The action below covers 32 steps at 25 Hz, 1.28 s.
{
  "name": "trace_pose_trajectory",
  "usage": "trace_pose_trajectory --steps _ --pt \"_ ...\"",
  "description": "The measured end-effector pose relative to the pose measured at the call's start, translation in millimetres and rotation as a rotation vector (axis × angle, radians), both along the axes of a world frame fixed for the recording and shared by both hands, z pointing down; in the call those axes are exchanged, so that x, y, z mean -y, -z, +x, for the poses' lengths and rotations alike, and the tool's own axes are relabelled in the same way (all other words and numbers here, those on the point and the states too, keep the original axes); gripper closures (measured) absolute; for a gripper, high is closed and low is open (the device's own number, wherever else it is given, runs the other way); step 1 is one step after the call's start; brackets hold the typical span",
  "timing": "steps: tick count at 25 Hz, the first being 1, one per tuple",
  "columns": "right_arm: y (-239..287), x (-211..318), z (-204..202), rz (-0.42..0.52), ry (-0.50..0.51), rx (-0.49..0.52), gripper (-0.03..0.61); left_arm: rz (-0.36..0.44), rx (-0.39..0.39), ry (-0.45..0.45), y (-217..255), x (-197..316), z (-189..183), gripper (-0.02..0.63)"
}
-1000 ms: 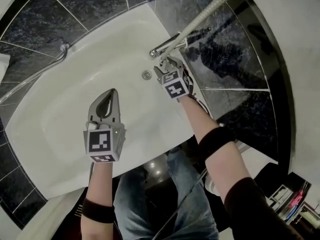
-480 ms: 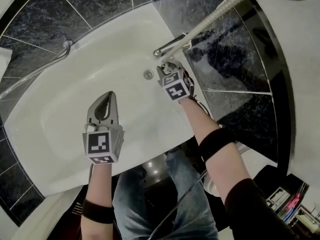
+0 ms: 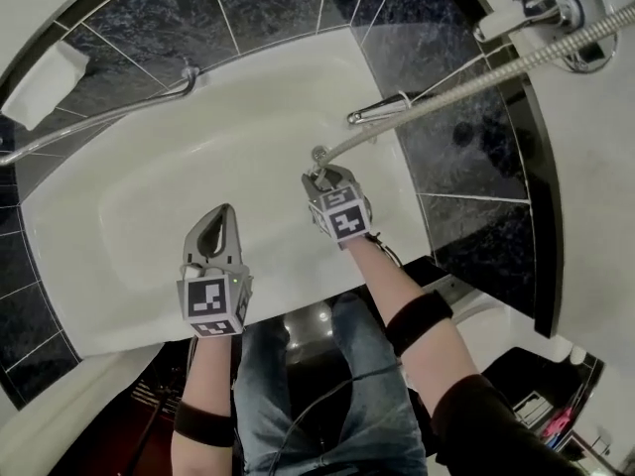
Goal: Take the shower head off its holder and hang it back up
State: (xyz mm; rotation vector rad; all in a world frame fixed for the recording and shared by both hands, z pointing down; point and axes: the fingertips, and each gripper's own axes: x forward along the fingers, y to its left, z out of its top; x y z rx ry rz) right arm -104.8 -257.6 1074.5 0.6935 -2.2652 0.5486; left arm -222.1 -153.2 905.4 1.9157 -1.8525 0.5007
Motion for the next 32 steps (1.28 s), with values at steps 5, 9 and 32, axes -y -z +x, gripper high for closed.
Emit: trace_pose_trajectory --steps 5,9,32 --pt "56 -62 -59 -0.094 -0.03 0.132 0.43 -0.03 0.013 0.121 35 -60 -51 0.614" --pt "125 -104 -99 -0.18 -0.053 0.244 0.43 -0.027 0.026 0.201 82 -100 -85 0.614" --pt "531 -195 -151 -0.374 0.056 0.692 0.428 0.138 0.324 0.131 372 -174 -97 0.367"
